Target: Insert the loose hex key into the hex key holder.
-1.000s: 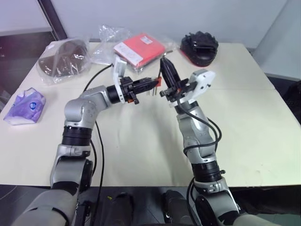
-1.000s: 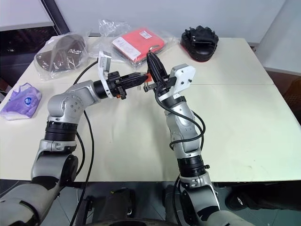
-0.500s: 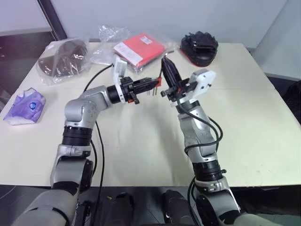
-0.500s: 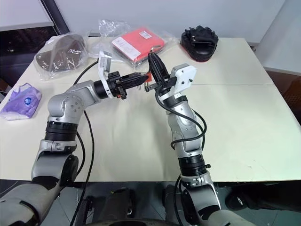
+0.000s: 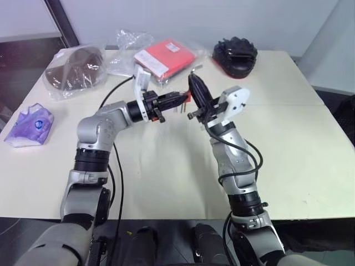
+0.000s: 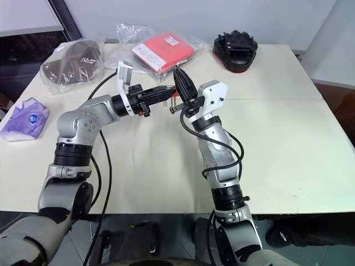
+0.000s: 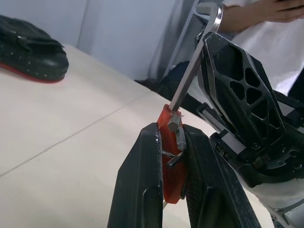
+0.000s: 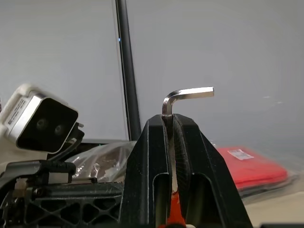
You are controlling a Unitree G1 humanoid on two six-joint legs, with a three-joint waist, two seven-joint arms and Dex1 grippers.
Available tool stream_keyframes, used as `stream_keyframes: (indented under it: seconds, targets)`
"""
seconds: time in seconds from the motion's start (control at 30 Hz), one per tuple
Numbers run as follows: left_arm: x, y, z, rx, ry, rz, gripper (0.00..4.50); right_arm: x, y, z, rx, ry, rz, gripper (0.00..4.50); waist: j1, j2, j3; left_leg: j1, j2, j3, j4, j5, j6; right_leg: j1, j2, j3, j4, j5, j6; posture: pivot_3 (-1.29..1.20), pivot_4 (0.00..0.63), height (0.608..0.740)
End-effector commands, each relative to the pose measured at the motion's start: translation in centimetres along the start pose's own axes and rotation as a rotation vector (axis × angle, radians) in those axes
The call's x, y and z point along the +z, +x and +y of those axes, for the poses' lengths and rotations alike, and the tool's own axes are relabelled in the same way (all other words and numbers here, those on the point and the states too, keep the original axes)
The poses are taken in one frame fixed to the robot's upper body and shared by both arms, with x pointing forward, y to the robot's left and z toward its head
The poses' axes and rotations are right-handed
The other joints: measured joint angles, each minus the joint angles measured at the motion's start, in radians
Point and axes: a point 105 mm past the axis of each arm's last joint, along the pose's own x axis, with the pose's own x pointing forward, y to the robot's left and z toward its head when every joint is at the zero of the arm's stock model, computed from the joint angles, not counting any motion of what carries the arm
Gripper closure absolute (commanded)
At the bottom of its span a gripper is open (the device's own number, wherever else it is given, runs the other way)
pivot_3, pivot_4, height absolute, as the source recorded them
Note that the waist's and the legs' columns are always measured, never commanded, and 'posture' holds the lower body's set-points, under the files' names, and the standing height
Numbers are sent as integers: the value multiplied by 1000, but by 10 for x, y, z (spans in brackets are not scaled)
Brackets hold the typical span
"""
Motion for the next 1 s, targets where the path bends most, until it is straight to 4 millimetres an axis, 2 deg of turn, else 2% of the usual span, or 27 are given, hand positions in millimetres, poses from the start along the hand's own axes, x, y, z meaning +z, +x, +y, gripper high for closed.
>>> stream_keyframes:
  seconds: [0.03, 0.13, 0.2, 0.23, 0.27, 0.5, 0.63, 0.7, 0.83, 0.93, 1.0]
  targets:
    - [28, 1, -11, -46, 58, -82, 4412, 0, -2, 6, 24, -10, 1, 4457, 1, 0, 0, 0, 0, 0, 0, 0, 0, 0, 0, 0, 0, 0, 0, 0, 150, 740]
    - [28, 1, -11, -46, 58, -81, 4412, -1, -4, 6, 22, -5, 12, 3467, 0, 0, 0, 0, 0, 0, 0, 0, 0, 0, 0, 0, 0, 0, 0, 0, 150, 740]
    - [28, 1, -11, -46, 57, -81, 4412, -1, -6, 4, 14, -6, 15, 2591, 0, 0, 0, 0, 0, 0, 0, 0, 0, 0, 0, 0, 0, 0, 0, 0, 150, 740]
    - [27, 1, -11, -45, 57, -80, 4412, -1, -9, 4, 16, -13, 21, 1956, 0, 0, 0, 0, 0, 0, 0, 0, 0, 0, 0, 0, 0, 0, 0, 0, 150, 740]
    - [27, 1, -11, -45, 56, -80, 4412, 0, -13, 2, 18, -21, 29, 1505, 1, 0, 0, 0, 0, 0, 0, 0, 0, 0, 0, 0, 0, 0, 0, 0, 150, 740]
    - [18, 0, -14, -53, 29, -63, 4412, 15, -74, -19, 13, -120, 149, 1505, 10, 0, 0, 0, -1, 0, 1, 0, 0, 1, -1, 0, -1, 0, 0, 0, 150, 740]
    - [-2, 1, -18, -79, -35, -18, 4412, 20, -109, -34, -30, -176, 255, 1505, 4, 0, 0, 1, -1, 0, 1, 0, 0, 2, 0, 0, -1, 0, 0, 0, 150, 740]
    - [-11, 2, -21, -94, -76, -4, 4412, 23, -119, -41, -58, -200, 282, 1505, 2, 0, 0, 3, -1, 0, 1, 0, 0, 5, 1, 0, -1, 0, 0, 0, 150, 740]
    - [-54, 12, -21, -87, -280, 30, 4412, 32, -140, -58, -150, -277, 325, 1505, 6, 0, 0, 6, -1, 1, 1, 0, 0, 8, 1, 0, -1, 0, 0, 0, 150, 740]
    - [-87, 28, -22, -60, -415, 76, 4412, 39, -149, -63, -207, -313, 330, 1505, 11, 0, 0, 7, -1, 1, 1, 0, 0, 10, 1, 1, -2, -1, 1, 0, 150, 740]
    - [-100, 36, -25, -58, -463, 103, 4412, 40, -151, -63, -227, -322, 331, 1505, 12, 0, 0, 7, -1, 1, 1, 0, 0, 10, 1, 1, -2, -1, 1, 0, 150, 740]
